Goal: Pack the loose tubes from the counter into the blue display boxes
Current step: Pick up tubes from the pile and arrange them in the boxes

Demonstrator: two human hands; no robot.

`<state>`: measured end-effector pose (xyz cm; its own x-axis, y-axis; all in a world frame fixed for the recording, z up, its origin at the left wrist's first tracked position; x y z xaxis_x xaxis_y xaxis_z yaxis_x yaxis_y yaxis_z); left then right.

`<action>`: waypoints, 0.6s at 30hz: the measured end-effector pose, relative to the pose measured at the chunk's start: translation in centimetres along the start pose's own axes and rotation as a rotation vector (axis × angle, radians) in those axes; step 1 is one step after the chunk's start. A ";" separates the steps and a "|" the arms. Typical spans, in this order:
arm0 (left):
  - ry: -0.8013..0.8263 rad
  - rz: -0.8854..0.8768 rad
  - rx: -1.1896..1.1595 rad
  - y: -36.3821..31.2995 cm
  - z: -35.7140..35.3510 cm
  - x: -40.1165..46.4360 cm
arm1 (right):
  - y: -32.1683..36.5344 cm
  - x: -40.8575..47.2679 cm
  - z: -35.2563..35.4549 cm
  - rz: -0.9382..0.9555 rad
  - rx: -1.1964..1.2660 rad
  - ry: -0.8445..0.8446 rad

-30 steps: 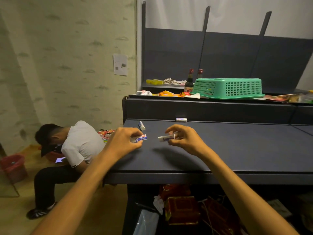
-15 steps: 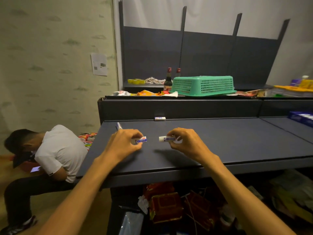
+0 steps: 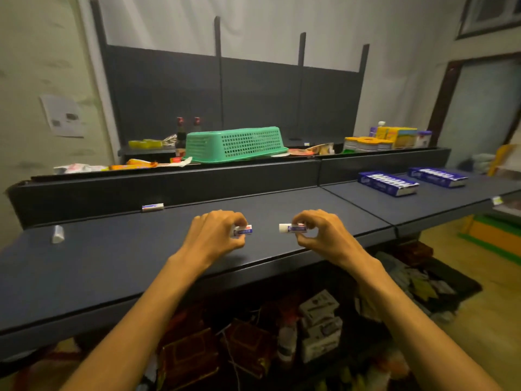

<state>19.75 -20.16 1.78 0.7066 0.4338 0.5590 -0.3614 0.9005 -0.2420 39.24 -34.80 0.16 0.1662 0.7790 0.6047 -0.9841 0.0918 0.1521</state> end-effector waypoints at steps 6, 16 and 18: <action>0.034 -0.130 -0.038 -11.7 -6.7 5.1 | -11.2 -6.3 6.8 -0.106 -0.063 -0.006; 0.147 -0.312 -0.202 -27.2 -17.4 13.4 | -26.9 -14.4 15.0 -0.305 -0.202 -0.079; 0.167 -0.345 -0.225 -29.6 -19.8 15.3 | -29.9 -15.4 15.8 -0.334 -0.210 -0.082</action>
<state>53.30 -39.56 1.76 0.8577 0.0895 0.5063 0.0411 0.9697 -0.2410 67.07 -59.32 -1.32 0.4756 0.6336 0.6102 -0.8650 0.4632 0.1932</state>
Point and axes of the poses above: each hand's wrist, its own x-axis towards the middle knuckle, its own z-axis out of the back of the hand, y = z × x, the point moved 3 cm from there along x, towards the middle knuckle, and after that the axes turned 7 degrees about -x, right-handed, at the moved point
